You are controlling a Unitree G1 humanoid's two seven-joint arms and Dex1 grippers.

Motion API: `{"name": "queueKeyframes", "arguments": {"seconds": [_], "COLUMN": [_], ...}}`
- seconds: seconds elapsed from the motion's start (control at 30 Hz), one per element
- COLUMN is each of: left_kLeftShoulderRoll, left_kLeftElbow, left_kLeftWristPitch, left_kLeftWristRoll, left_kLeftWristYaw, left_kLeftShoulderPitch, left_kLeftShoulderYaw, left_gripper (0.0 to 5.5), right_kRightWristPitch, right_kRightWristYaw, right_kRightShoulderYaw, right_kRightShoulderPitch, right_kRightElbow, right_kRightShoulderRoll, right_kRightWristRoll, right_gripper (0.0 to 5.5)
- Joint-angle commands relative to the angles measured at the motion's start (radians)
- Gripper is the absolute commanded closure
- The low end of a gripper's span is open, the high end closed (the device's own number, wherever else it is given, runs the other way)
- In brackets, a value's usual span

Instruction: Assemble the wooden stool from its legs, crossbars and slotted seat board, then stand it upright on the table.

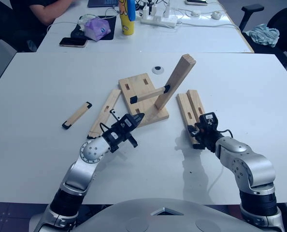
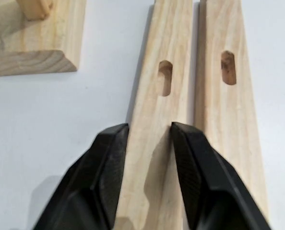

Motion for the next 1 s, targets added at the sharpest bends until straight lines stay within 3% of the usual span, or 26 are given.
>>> {"name": "queueKeyframes", "arguments": {"seconds": [0.03, 0.47, 0.73, 1.0], "left_kLeftShoulderRoll": [-0.001, -0.015, -0.019, -0.025], "left_kLeftElbow": [0.003, 0.001, -0.006, -0.005], "left_kLeftWristPitch": [0.002, 0.007, 0.001, -0.004], "left_kLeftWristRoll": [0.008, 0.009, 0.003, -0.005], "left_kLeftWristYaw": [0.005, 0.013, 0.020, 0.020], "left_kLeftShoulderPitch": [0.007, 0.019, 0.035, 0.050], "left_kLeftShoulderYaw": [-0.004, -0.013, -0.015, -0.022], "left_gripper": [5.50, 5.50, 5.50, 5.50], "right_kRightWristPitch": [0.054, -0.032, -0.049, -0.075], "right_kRightWristYaw": [0.032, 0.047, 0.035, 0.041], "right_kRightShoulderYaw": [0.033, 0.084, -0.005, -0.011], "right_kRightShoulderPitch": [0.016, -0.029, -0.045, -0.044], "right_kRightElbow": [0.043, 0.062, 0.045, 0.040], "right_kRightShoulderRoll": [0.005, -0.033, 0.063, 0.077], "right_kRightWristRoll": [0.011, -0.063, -0.030, -0.038], "right_gripper": [3.83, 1.98, 1.93, 1.93]}}
